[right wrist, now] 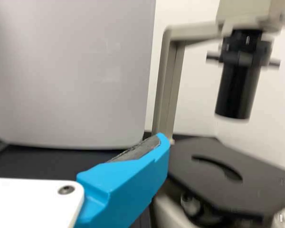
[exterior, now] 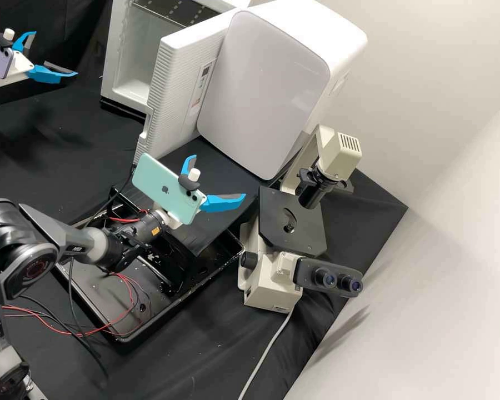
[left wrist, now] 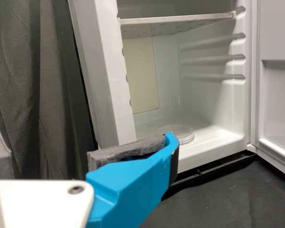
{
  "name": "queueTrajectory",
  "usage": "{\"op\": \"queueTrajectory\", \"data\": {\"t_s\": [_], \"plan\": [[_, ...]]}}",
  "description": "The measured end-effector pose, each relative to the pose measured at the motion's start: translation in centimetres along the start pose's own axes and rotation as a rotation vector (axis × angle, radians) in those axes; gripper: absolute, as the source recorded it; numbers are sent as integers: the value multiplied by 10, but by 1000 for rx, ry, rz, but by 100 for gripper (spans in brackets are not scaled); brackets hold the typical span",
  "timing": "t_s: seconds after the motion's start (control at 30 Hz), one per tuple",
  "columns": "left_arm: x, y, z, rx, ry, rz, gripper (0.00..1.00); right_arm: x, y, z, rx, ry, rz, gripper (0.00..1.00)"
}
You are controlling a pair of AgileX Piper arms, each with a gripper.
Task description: Close the incubator door
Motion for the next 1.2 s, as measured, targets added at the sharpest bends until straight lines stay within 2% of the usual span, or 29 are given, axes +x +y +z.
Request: {"op": "queueTrajectory", "data": {"t_s": [0.17, 0.43, 0.63, 0.83, 1.2], "plan": [[0, 0, 0, 0, 0, 0, 100, 21, 7, -11, -8, 55, 44, 0], [0, 0, 0, 0, 0, 0, 100, 64, 6, -38, -81, 172, 82, 0], [0, 0, 0, 0, 0, 0, 100, 97, -3, -57, -122, 243, 44, 0], [0, 0, 0, 0, 0, 0, 100, 118, -5, -65, -165, 268, 32, 0], [0, 0, 0, 0, 0, 0, 100, 134, -9, -98, -177, 332, 18, 0]]}}
